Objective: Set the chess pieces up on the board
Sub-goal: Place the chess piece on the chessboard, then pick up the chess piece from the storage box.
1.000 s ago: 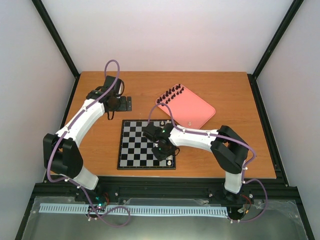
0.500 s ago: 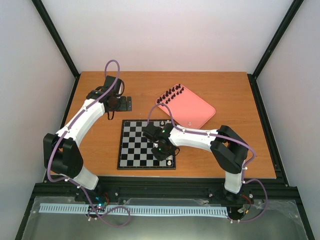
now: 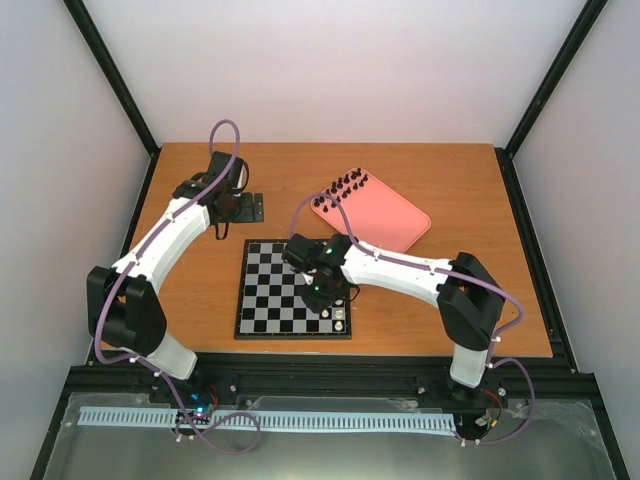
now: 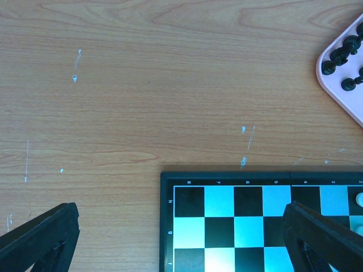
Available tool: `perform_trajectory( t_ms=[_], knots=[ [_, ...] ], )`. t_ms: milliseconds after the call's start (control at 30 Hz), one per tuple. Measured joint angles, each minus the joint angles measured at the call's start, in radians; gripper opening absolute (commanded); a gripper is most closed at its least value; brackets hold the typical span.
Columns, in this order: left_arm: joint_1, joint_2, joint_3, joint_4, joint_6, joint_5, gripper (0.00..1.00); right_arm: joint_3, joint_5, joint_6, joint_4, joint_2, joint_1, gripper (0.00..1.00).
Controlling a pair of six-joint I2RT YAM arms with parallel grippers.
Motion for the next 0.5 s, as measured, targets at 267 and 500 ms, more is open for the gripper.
perform_trajectory(
  t_ms=[267,500],
  knots=[
    [0.0,0.0,0.0,0.006,0.0,0.001,1.0,0.113,0.05,0.007,-0.099,-0.095,-0.009,0.44],
    [0.0,0.0,0.004,0.006,0.0,0.005,1.0,0.163,0.1,-0.003,-0.137,-0.139,-0.243,0.54]
  ],
)
